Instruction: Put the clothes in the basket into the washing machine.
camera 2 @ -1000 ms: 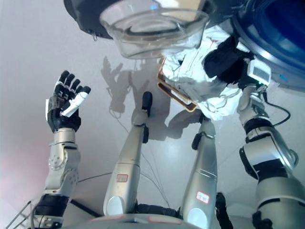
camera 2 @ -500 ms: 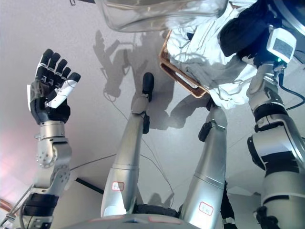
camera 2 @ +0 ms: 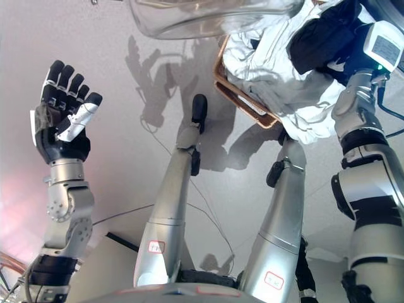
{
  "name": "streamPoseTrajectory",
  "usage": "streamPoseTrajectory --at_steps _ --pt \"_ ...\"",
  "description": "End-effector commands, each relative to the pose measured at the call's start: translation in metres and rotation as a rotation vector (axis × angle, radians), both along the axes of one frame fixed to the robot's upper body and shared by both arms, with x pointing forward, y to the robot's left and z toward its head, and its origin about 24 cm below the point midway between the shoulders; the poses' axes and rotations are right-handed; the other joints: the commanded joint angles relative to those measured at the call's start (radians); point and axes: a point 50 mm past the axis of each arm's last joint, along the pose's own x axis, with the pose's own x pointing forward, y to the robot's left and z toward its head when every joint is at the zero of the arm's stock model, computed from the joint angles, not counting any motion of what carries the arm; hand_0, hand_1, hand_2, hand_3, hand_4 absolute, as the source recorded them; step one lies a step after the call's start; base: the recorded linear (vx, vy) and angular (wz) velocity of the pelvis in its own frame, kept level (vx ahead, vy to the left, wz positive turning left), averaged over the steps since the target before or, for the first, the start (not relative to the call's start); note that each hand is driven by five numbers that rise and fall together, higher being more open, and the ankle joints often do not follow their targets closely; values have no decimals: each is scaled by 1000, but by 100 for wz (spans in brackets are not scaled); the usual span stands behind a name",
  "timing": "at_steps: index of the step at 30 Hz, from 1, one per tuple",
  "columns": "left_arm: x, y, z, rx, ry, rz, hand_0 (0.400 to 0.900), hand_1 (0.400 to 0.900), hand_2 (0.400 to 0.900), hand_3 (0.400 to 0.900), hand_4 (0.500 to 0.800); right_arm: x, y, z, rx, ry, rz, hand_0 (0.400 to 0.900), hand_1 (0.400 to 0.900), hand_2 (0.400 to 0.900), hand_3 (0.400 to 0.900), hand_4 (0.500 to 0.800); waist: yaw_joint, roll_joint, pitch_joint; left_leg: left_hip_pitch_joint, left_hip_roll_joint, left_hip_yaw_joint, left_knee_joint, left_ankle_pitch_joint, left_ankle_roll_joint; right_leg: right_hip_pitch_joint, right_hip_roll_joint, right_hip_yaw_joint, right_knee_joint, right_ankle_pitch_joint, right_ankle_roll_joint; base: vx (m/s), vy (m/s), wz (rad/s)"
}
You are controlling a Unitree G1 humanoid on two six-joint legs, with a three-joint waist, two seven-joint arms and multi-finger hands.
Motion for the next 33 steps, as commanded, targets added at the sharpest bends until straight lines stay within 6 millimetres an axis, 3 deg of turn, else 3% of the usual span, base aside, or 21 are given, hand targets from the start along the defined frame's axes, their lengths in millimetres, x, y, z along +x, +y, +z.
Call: streamPoseTrajectory --at_steps 1,6,9,10,12,15,16,17,23,28,33 --pt "-14 12 17 -63 -172 83 900 900 900 900 800 1 13 -15 136 -81 105 400 400 400 400 500 -31 84 -31 45 -51 11 -180 28 88 37 46 -17 11 -43 -31 11 -16 -8" --pt "-5 20 3 -103 -113 141 900 900 900 900 800 2 34 -24 403 -219 256 400 400 400 400 500 -50 70 -31 116 -40 25 -230 68 86 112 54 -27 -60 -3 -39 -42 -21 -7" --pt "3 22 -7 -142 -69 160 900 900 900 900 800 -2 40 -37 794 -397 380 400 400 400 400 500 -63 75 -31 176 -33 32 -261 75 83 175 55 -30 -101 6 -37 27 -24 -5" --pt "3 22 -7 -140 -67 158 900 900 900 900 800 -3 39 -38 798 -396 379 400 400 400 400 500 -61 74 -31 181 -33 32 -264 76 83 180 56 -31 -104 7 -37 32 -8 -11" --pt "10 22 -10 -167 -49 166 900 900 900 900 800 -6 44 -50 1109 -565 470 400 400 400 400 500 -69 80 -31 231 -27 38 -292 80 81 229 56 -29 -141 12 -33 42 -20 -10" --pt "13 22 -12 -180 -41 169 900 900 900 900 800 -11 47 -57 1347 -727 571 400 400 400 400 500 -72 89 -31 275 -23 41 -314 85 77 282 54 -31 -180 17 -31 22 -16 -3" --pt "13 22 -13 -179 -39 169 900 900 900 900 800 -11 46 -58 1350 -726 572 400 400 400 400 500 -71 89 -31 278 -23 41 -316 85 77 286 54 -32 -182 18 -31 0 0 0" --pt "15 21 -13 -193 -37 172 900 900 900 900 800 -15 49 -55 1496 -882 656 400 400 400 400 500 -76 95 -31 302 -23 43 -325 83 74 310 52 -30 -198 18 -29 0 0 0" --pt "20 18 -12 -220 -47 169 900 900 900 900 800 -19 54 -48 1676 -1104 810 400 400 400 400 500 -80 116 -31 340 -30 44 -338 80 72 349 44 -26 -221 22 -26 20 -5 4" --pt "16 17 -1 -195 -103 158 900 900 900 900 800 -21 36 -3 1639 -1273 911 400 400 400 400 500 -64 128 -31 359 -34 39 -354 82 68 383 32 -34 -256 30 -17 24 -19 7" --pt "10 14 1 -155 -114 109 900 900 900 900 800 -30 11 55 1550 -1410 977 400 400 400 400 500 -43 132 -31 373 -35 36 -375 85 69 401 31 -37 -277 36 -13 29 -2 3"
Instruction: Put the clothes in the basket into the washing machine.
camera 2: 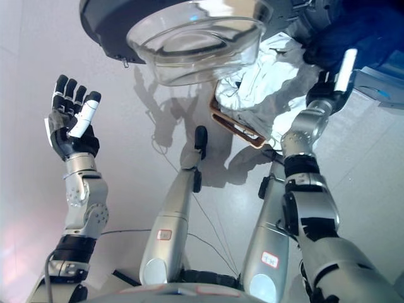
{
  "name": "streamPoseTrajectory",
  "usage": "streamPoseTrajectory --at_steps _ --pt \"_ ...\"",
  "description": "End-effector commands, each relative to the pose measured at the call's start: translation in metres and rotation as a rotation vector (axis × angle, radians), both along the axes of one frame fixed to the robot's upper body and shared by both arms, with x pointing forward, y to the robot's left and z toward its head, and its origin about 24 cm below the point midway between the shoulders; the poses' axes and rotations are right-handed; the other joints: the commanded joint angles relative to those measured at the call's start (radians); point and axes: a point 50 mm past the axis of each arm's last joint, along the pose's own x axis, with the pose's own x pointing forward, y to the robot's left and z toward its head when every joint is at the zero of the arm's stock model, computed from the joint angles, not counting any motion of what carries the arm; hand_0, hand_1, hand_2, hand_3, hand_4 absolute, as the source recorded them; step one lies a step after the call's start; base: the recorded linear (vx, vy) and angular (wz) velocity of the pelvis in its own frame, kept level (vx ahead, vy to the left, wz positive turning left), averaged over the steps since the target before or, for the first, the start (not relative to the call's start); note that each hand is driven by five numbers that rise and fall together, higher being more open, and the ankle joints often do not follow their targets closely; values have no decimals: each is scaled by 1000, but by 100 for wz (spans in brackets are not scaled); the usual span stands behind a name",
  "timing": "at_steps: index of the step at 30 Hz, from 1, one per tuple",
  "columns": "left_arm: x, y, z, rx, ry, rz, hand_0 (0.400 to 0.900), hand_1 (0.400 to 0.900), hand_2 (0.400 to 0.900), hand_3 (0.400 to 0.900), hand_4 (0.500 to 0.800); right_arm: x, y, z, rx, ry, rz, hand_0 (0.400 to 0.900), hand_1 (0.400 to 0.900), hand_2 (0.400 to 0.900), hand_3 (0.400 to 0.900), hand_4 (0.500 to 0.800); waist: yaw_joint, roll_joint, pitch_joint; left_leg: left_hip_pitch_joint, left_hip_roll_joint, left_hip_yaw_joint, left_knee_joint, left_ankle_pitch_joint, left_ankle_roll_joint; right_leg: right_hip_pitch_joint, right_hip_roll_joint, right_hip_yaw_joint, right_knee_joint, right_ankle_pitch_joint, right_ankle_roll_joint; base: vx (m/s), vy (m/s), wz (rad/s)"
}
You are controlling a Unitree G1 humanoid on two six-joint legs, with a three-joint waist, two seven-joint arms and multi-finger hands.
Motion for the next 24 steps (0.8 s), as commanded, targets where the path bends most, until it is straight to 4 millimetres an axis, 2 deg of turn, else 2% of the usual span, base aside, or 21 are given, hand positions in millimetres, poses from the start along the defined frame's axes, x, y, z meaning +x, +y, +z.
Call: streamPoseTrajectory --at_steps 1,8,10,13,15,16,17,24 --pt "-20 9 27 41 -183 33 900 900 900 900 800 -31 -39 96 -157 -307 -196 400 400 400 400 500 -11 91 -38 5 -54 -5 -147 50 60 29 16 -30 -12 -27 -22 36 3 -1" --pt "-23 8 30 62 -189 21 900 900 900 900 800 -50 -55 148 -106 -421 -286 400 400 400 400 500 3 89 -38 14 -55 -11 -169 51 67 29 16 -29 -22 -25 -19 27 3 -2" --pt "-23 6 31 69 -193 19 900 900 900 900 800 -52 -55 156 -123 -422 -288 400 400 400 400 500 4 90 -38 15 -54 -12 -172 51 66 28 17 -29 -25 -24 -19 15 0 0" --pt "-23 6 32 78 -196 18 900 900 900 900 800 -53 -56 158 -130 -414 -292 400 400 400 400 500 3 89 -38 12 -54 -14 -170 50 67 24 21 -27 -23 -26 -21 0 0 0" --pt "-23 5 32 79 -194 18 900 900 900 900 800 -49 -56 153 -109 -377 -290 514 514 514 514 568 1 88 -38 8 -54 -12 -166 48 70 20 23 -26 -19 -27 -23 0 0 0" --pt "-22 5 33 78 -197 21 900 900 900 900 800 -47 -56 152 -108 -365 -290 667 667 667 667 660 1 87 -39 7 -54 -11 -167 48 70 19 24 -25 -20 -27 -24 0 0 0" --pt "-23 5 34 79 -198 24 900 900 900 900 800 -46 -56 151 -112 -350 -290 900 900 900 900 800 0 87 -39 5 -54 -10 -167 47 70 18 25 -25 -21 -27 -24 0 0 0" --pt "-24 10 37 74 -210 48 900 900 900 900 800 -38 -52 144 -125 -291 -272 900 900 900 900 800 -4 82 -39 5 -54 -5 -163 43 70 23 29 -23 -25 -23 -26 0 0 0"
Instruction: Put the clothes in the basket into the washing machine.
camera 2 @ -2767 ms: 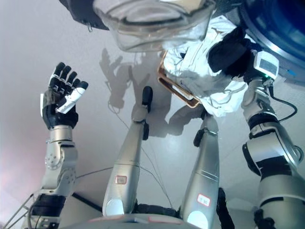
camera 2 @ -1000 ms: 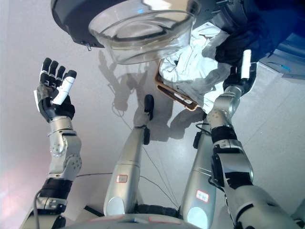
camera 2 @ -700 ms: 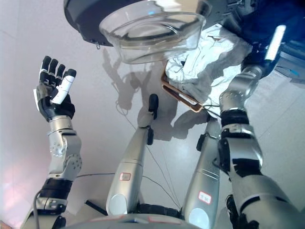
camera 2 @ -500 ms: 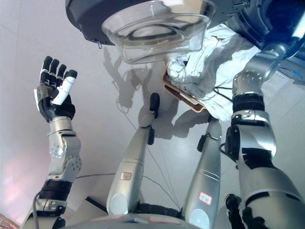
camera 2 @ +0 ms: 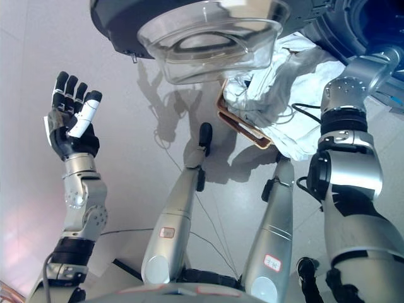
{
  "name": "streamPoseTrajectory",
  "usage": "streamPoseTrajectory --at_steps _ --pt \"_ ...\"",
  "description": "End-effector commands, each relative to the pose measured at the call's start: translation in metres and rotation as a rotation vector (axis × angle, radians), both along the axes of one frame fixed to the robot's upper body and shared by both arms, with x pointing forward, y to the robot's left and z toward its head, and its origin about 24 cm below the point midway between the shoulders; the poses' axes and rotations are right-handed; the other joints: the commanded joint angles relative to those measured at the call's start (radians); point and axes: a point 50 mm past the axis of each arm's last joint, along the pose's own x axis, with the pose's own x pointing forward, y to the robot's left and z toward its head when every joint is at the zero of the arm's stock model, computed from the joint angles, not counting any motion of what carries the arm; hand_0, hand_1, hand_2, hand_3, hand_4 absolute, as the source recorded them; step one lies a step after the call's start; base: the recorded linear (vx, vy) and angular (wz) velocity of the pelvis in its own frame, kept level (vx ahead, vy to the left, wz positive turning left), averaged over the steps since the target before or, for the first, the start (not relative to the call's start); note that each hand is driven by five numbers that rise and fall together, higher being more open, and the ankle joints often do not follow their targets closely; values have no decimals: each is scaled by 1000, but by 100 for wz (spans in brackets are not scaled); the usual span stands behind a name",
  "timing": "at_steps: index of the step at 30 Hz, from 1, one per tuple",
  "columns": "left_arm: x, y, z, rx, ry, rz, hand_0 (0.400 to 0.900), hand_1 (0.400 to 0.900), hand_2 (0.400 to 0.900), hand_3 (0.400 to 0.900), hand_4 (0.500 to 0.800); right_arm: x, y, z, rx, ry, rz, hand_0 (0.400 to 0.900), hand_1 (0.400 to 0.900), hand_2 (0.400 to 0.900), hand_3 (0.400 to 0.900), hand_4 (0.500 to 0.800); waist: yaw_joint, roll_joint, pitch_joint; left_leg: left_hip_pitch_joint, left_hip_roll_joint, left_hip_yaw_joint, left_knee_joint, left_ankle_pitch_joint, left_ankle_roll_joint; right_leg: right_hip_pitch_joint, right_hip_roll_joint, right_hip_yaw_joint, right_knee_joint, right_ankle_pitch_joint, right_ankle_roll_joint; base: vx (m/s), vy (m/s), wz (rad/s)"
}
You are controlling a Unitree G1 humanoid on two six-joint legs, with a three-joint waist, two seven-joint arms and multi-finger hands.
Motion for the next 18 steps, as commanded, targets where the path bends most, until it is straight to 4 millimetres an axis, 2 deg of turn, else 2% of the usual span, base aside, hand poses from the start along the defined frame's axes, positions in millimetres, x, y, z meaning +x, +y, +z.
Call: streamPoseTrajectory --at_steps 1,9,13,14,17,18 --pt "-21 12 34 53 -199 65 900 900 900 900 800 -26 -9 56 -237 -132 -130 900 900 900 900 800 -32 80 -38 7 -53 -1 -144 40 70 16 29 -13 3 -35 -27 0 0 0" --pt "-22 12 35 46 -205 75 900 900 900 900 800 -16 6 45 -244 -104 -87 900 900 900 900 800 -38 67 -38 6 -50 2 -146 41 72 18 32 -18 -1 -34 -30 0 0 0" --pt "-21 14 35 49 -194 92 900 900 900 900 800 -10 9 37 -270 -6 -94 900 900 900 900 800 -39 62 -38 7 -49 1 -144 39 72 20 33 -18 -4 -31 -32 -2 2 -1" --pt "-21 14 35 50 -192 97 900 900 900 900 800 -3 21 31 -325 32 -56 900 900 900 900 800 -40 60 -38 9 -47 3 -144 40 73 20 35 -18 -5 -29 -33 -7 3 -4" --pt "-21 16 33 43 -186 109 900 900 900 900 800 3 35 20 -378 73 -27 900 900 900 900 800 -48 53 -38 15 -43 6 -143 38 73 26 37 -20 -6 -28 -35 -4 -1 -2" --pt "-21 16 32 40 -179 113 900 900 900 900 800 5 40 9 -382 92 -10 900 900 900 900 800 -51 49 -38 19 -43 7 -142 38 74 31 38 -20 -7 -29 -35 0 0 0"
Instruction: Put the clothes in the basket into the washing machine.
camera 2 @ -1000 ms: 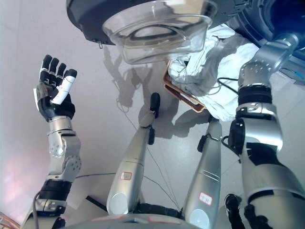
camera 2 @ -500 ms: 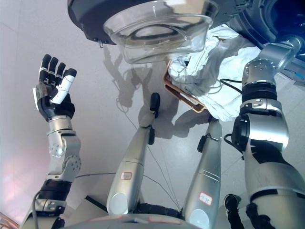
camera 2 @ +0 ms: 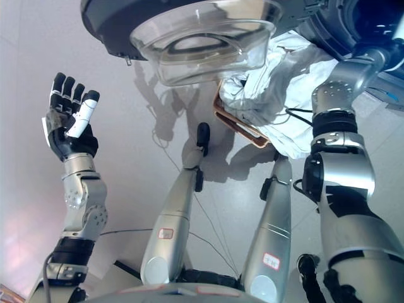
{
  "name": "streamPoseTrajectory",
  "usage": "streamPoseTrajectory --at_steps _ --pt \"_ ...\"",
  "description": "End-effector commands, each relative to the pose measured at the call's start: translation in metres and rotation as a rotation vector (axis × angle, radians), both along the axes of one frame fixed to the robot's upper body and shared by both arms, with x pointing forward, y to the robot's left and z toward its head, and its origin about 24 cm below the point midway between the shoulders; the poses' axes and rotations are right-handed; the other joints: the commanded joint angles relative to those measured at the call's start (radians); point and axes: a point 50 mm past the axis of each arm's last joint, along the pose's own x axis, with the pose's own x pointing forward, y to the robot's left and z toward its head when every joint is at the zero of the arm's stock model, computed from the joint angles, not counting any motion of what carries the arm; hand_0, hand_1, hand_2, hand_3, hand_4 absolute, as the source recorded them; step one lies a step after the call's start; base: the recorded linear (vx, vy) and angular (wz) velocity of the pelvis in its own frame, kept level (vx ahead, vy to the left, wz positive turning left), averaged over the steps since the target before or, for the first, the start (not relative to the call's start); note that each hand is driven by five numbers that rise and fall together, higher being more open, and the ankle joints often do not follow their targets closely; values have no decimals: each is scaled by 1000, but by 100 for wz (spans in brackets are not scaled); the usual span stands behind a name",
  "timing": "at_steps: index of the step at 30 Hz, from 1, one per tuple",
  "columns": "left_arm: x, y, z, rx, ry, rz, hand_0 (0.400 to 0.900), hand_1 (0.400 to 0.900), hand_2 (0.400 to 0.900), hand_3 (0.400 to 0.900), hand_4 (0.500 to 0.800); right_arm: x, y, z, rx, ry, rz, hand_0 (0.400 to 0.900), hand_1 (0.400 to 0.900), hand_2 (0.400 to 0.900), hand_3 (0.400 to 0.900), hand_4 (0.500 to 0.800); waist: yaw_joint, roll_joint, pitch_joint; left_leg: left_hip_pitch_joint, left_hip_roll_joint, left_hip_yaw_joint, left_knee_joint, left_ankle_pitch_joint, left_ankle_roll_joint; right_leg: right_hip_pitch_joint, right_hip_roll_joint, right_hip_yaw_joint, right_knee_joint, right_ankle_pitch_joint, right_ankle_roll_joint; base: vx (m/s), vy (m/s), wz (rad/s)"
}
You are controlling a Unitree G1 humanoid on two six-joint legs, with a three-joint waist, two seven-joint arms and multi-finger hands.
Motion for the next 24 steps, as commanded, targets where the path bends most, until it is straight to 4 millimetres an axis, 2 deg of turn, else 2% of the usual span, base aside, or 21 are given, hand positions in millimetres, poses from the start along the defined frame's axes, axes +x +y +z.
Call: streamPoseTrajectory --at_steps 1,5,6,8,9,10,12,18,20,22,24 --pt "-22 16 31 58 -179 93 900 900 900 900 800 -8 13 16 -218 -53 -32 900 900 900 900 800 -21 48 -38 21 -46 7 -136 38 74 33 36 -17 0 -30 -34 0 0 0" --pt "-18 18 27 43 -156 117 900 900 900 900 800 -4 32 -30 -247 35 20 900 900 900 900 800 -41 30 -38 44 -43 7 -122 30 74 64 39 -24 5 -32 -37 -2 -14 -3" --pt "-18 18 26 45 -154 118 900 900 900 900 800 -4 33 -31 -246 38 20 900 900 900 900 800 -41 29 -38 47 -43 7 -123 30 74 67 39 -24 4 -32 -37 0 0 0" --pt "-16 19 26 36 -154 125 900 900 900 900 800 -6 35 -48 -242 66 29 900 900 900 900 800 -46 22 -38 66 -41 5 -120 28 74 93 36 -31 0 -32 -36 8 -20 1" --pt "-13 19 23 31 -137 131 900 900 900 900 800 -7 37 -66 -246 107 35 900 900 900 900 800 -50 16 -38 83 -41 4 -115 27 74 115 36 -34 -1 -34 -36 15 -27 3" --pt "-13 19 22 32 -135 130 900 900 900 900 800 -8 37 -67 -245 109 34 900 900 900 900 800 -50 16 -38 87 -41 3 -117 27 74 120 36 -35 -3 -34 -36 15 -28 4" --pt "-9 21 17 28 -105 135 900 900 900 900 800 -9 35 -85 -265 181 24 900 900 900 900 800 -49 11 -44 136 -36 -1 -122 27 71 172 31 -44 -6 -36 -35 35 -26 5" --pt "-4 34 -12 41 50 184 900 900 900 900 800 -15 26 -116 -561 447 -31 900 900 900 900 800 -46 -13 -94 277 -19 -21 -162 31 62 322 24 -73 -23 -56 -29 77 -40 7" --pt "-5 40 -18 54 86 198 900 900 900 900 800 -17 25 -119 -688 505 -55 900 900 900 900 800 -46 -22 -106 322 -10 -27 -181 34 60 371 21 -85 -35 -60 -27 57 -36 7" --pt "-6 42 -21 68 105 204 900 900 900 900 800 -19 25 -121 -735 523 -64 900 900 900 900 800 -48 -27 -111 342 -8 -32 -190 42 60 393 18 -92 -47 -54 -26 38 -32 9" --pt "-6 45 -27 77 137 210 900 900 900 900 800 -20 26 -127 -919 619 -92 900 900 900 900 800 -47 -37 -129 391 1 -39 -214 48 58 444 18 -102 -57 -59 -23 78 -48 12"
